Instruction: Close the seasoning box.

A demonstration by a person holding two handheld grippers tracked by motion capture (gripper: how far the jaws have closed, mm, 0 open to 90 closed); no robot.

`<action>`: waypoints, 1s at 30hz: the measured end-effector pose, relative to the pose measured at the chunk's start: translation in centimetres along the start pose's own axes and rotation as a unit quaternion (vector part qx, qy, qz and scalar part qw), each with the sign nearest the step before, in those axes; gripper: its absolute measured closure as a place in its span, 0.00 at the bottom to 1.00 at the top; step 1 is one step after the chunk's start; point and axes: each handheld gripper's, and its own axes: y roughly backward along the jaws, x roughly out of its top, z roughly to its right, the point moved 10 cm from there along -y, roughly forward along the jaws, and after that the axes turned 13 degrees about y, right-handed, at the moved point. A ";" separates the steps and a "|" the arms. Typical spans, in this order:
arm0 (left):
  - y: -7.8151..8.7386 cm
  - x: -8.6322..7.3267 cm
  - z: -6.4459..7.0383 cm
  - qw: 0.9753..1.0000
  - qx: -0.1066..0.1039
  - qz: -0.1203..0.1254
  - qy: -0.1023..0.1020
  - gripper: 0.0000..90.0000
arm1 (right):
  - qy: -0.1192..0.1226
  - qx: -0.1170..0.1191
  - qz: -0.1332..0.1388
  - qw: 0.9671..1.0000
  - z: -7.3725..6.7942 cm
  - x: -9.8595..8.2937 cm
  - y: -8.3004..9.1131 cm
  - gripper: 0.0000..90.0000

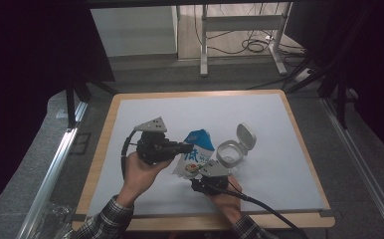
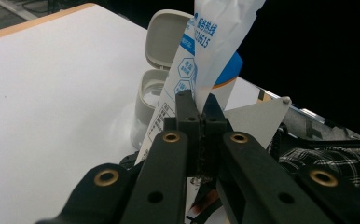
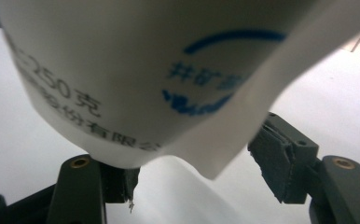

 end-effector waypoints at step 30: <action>-3.6 0.2 -0.9 1.000 0.014 -0.021 -0.012 0.99 | 0.025 0.062 0.003 0.998 -2.0 0.1 1.3 0.57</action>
